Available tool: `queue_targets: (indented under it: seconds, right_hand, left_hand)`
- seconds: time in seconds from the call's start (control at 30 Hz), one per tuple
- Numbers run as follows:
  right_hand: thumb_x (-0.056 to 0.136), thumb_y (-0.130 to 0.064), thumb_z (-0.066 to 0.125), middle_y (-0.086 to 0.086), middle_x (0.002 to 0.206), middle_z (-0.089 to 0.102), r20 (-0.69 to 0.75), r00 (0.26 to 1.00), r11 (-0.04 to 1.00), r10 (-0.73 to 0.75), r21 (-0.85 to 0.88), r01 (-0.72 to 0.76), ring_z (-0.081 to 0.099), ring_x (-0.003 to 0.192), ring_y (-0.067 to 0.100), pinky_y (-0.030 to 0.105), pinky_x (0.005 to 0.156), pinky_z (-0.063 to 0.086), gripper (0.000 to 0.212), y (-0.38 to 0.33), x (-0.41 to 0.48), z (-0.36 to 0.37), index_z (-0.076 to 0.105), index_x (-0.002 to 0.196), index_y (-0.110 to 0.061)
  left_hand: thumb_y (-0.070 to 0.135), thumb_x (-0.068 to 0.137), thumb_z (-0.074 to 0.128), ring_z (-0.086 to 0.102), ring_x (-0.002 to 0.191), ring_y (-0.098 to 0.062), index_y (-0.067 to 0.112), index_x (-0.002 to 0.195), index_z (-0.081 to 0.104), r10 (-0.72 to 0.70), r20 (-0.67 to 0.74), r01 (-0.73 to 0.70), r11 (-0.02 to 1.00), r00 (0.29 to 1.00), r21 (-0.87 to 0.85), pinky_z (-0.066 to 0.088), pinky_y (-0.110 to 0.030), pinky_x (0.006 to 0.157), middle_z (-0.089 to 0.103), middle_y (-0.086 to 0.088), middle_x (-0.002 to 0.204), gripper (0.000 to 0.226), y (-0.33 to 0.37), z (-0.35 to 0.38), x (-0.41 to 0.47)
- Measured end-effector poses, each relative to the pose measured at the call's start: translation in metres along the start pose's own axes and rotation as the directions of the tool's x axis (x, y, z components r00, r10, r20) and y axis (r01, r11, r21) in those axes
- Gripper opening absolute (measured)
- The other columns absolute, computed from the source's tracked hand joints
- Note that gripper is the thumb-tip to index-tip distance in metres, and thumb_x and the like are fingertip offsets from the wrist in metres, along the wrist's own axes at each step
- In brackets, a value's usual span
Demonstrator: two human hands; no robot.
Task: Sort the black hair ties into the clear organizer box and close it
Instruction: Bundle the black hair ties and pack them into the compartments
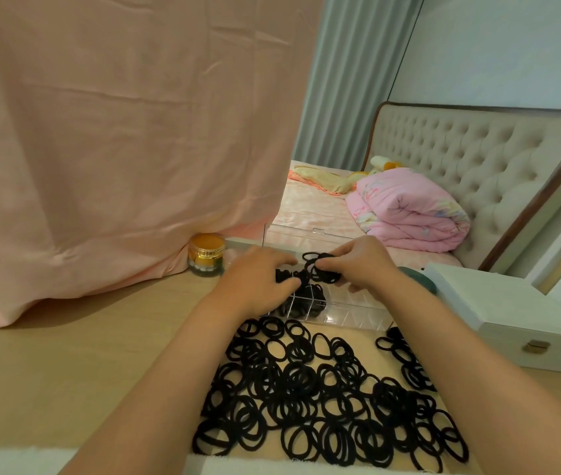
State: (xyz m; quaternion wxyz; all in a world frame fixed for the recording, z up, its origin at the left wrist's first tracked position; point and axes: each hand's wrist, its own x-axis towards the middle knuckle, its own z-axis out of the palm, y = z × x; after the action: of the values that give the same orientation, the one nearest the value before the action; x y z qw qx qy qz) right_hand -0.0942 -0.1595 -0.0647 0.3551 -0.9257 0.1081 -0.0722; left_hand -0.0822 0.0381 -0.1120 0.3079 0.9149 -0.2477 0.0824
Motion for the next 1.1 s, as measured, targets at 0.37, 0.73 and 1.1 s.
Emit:
queue_targets:
  seconds: [0.37, 0.73, 1.1]
  right_hand:
    - [0.096, -0.052, 0.057, 0.009, 0.104, 0.068, 0.111, 0.994, 0.757, 0.006, -0.65, 0.068, 0.063, 0.102, 0.028, 0.039, 0.082, 0.055, 0.043, -0.003, 0.026, 0.033, 0.071, 0.111, -0.015]
    - [0.093, -0.018, 0.061, 0.003, 0.097, 0.063, 0.066, 0.995, 0.658, 0.079, -0.753, -0.002, 0.061, 0.089, 0.024, 0.033, 0.073, 0.051, 0.018, -0.008, 0.017, 0.045, 0.064, 0.109, -0.012]
    - [0.095, 0.001, 0.041, 0.004, 0.15, 0.053, 0.292, 0.952, 0.862, -0.089, -0.456, 0.22, 0.047, 0.138, 0.023, 0.032, 0.112, 0.036, 0.052, -0.007, 0.008, -0.006, 0.058, 0.142, -0.013]
  left_hand:
    - [0.051, 0.094, 0.054, 0.028, 0.143, -0.015, 0.032, 0.152, 0.038, 0.057, 0.114, -0.065, 0.996, 0.992, 0.064, 0.026, -0.04, 0.119, 0.042, 0.005, 0.154, 0.064, -0.009, 0.021, 0.001]
    - [0.041, 0.093, 0.053, 0.029, 0.142, -0.016, 0.03, 0.145, 0.045, 0.044, 0.125, -0.05, 0.998, 0.991, 0.045, 0.029, -0.039, 0.118, 0.046, 0.003, 0.15, 0.053, -0.007, 0.023, 0.001]
    - [0.044, 0.091, 0.054, 0.033, 0.139, -0.018, 0.032, 0.148, 0.037, 0.037, 0.118, -0.046, 0.996, 0.992, 0.077, 0.029, -0.041, 0.117, 0.045, 0.002, 0.15, 0.06, -0.005, 0.023, 0.001]
